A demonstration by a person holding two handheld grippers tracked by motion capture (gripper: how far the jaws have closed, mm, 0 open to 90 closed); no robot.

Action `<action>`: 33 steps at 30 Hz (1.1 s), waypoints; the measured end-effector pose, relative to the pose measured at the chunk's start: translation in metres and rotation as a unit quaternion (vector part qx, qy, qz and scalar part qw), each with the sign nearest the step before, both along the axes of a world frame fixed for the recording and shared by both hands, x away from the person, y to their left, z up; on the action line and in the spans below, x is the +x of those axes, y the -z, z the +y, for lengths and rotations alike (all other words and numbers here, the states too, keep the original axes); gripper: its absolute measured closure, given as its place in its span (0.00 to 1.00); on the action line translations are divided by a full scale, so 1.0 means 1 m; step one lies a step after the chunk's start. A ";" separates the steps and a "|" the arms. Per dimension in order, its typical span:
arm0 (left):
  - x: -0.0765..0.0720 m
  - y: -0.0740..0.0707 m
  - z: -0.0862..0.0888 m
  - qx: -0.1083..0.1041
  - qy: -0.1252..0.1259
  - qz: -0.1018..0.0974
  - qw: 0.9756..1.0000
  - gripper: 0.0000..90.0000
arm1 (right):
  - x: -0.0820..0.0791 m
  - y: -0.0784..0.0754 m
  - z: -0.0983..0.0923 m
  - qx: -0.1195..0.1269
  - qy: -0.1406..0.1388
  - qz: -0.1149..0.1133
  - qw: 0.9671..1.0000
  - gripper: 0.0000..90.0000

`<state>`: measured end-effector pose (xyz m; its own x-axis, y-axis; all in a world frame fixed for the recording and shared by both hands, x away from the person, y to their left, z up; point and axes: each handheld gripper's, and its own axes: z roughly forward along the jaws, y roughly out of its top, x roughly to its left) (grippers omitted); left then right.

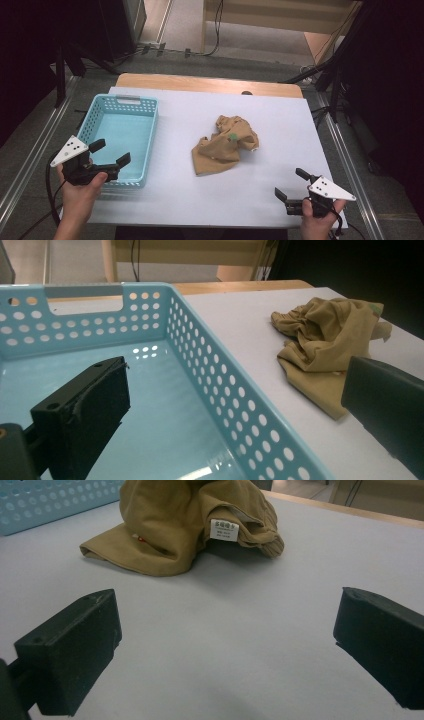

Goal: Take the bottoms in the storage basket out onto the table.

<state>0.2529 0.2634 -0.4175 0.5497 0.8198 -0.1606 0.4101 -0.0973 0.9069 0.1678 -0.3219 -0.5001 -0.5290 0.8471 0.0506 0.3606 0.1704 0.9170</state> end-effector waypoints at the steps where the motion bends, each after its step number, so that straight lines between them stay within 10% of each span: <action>1: -0.002 0.002 0.004 -0.001 -0.002 0.000 1.000 0.00 | 0.000 0.000 0.000 0.000 0.000 0.001 1.000 0.00; 33: -0.030 0.028 0.060 -0.006 -0.039 -0.010 0.999 0.00 | -0.003 -0.002 -0.019 0.004 0.021 -0.005 1.000 0.00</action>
